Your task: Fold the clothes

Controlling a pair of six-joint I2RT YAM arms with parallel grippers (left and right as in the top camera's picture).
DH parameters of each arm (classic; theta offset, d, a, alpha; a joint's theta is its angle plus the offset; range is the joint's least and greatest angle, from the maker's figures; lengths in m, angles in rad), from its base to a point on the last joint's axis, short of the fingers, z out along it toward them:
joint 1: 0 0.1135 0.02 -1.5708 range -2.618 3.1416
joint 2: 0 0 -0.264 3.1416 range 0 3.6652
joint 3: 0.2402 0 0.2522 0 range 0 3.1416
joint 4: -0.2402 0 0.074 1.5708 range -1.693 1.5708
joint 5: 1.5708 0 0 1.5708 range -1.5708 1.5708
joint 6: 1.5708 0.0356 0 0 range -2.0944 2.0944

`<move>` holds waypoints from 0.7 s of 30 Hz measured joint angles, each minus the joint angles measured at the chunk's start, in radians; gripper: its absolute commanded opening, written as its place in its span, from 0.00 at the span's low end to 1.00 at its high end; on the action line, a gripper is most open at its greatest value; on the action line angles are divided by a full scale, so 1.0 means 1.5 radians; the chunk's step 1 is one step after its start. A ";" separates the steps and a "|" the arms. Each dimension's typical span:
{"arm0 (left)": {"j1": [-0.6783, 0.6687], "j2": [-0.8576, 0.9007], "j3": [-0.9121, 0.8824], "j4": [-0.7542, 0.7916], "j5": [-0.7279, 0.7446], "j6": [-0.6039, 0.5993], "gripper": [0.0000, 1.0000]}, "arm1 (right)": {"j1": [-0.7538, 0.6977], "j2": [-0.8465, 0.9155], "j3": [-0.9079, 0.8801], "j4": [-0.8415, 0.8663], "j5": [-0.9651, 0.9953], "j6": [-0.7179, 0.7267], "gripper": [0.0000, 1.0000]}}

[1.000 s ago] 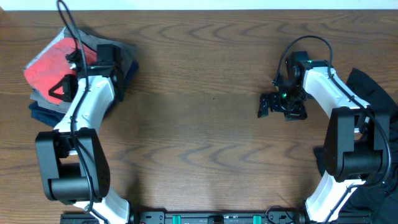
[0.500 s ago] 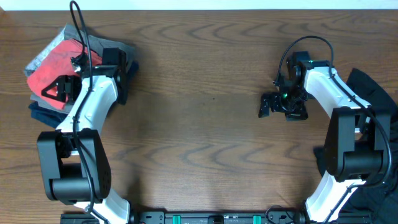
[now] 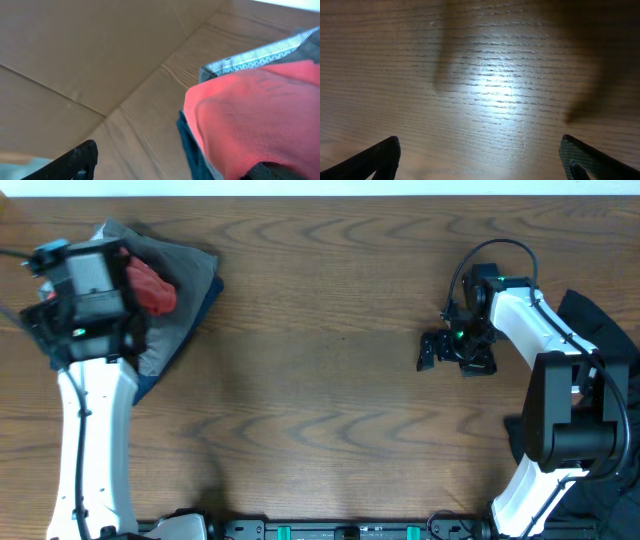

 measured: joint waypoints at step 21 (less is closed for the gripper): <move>0.109 0.060 0.000 -0.040 0.378 0.026 0.83 | -0.008 0.000 0.000 0.002 0.000 0.000 0.99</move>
